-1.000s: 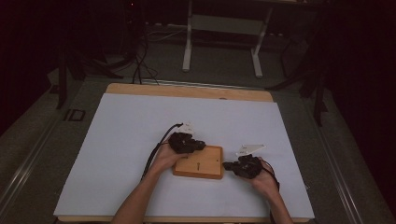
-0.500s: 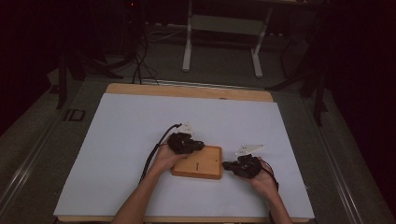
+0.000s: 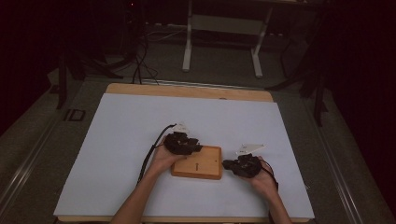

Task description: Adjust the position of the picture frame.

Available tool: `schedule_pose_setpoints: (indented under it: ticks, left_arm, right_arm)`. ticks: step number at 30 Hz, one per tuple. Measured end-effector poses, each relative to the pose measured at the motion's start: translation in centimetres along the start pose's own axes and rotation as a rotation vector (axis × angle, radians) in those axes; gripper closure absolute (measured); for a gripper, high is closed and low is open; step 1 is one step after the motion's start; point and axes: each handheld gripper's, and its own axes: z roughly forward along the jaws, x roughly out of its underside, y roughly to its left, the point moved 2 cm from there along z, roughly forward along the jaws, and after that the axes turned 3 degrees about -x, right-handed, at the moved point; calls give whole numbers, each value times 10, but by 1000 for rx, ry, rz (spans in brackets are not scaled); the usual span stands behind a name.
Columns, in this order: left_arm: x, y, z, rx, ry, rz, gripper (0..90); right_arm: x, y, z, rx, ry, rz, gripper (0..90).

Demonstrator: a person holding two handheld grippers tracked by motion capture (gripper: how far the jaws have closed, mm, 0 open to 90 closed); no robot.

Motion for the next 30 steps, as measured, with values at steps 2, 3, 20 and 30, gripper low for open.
schedule_pose_setpoints:
  ticks: [2, 3, 20, 30]
  left_arm:
    - [2, -1, -3, -8, -4, -2, 578]
    - [4, -1, -6, -13, -4, -2, 572]
    - [29, -3, -49, -112, -65, -38, 524]
    - [34, -9, -62, -173, -31, -17, 504]
  right_arm:
    - [0, -1, 0, 2, -1, 1, 808]
    - [0, -1, 0, 4, -2, 1, 801]
    - [-2, -4, -3, 43, -53, 13, 744]
    - [-4, -5, -6, 55, -78, 6, 730]
